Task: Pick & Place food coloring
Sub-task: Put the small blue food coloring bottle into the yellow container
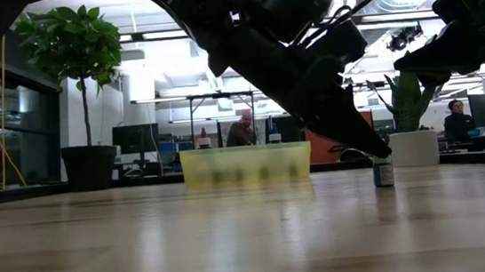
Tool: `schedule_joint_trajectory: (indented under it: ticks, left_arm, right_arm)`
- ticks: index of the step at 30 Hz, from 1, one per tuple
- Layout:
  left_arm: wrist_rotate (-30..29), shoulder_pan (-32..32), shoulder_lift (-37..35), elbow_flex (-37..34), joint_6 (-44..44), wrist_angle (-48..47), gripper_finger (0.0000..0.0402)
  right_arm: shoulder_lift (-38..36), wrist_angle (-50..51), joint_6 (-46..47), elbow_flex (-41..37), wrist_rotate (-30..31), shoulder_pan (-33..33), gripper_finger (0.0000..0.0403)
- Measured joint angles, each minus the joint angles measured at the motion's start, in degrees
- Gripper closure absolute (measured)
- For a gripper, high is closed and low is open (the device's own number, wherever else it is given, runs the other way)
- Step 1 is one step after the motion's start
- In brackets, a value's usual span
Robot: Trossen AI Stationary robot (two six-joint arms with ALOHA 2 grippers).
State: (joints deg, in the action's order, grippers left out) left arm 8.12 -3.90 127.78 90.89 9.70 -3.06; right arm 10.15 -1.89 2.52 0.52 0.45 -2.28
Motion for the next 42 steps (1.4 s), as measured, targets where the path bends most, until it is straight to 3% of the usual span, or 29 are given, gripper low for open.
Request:
schedule_joint_trajectory:
  ticks: [13, 22, 28, 37, 42]
  left_arm:
    - [-5.91, 0.2, -7.7, 0.02, -7.51, -6.17, 0.0366]
    - [-6.76, 2.21, -14.77, 0.0, -11.63, -12.19, 0.0366]
    - [-6.76, 5.28, -18.98, 0.0, -13.44, -16.42, 0.0366]
    - [-6.85, 12.52, -24.12, 0.04, -24.13, -29.44, 0.0366]
    - [-12.21, 16.29, -24.17, 0.02, -25.21, -33.98, 0.0366]
  right_arm:
    - [0.0, 0.0, 0.0, 0.01, 0.01, 0.01, 0.0402]
    - [0.02, -0.01, -0.01, 0.02, 0.0, 0.01, 0.0402]
    - [0.02, -0.02, 0.0, 0.02, 0.01, 0.01, 0.0402]
    - [0.01, -0.01, 0.0, 0.02, 0.02, 0.01, 0.0402]
    - [0.02, -0.02, -0.02, 0.0, 0.02, 0.02, 0.0402]
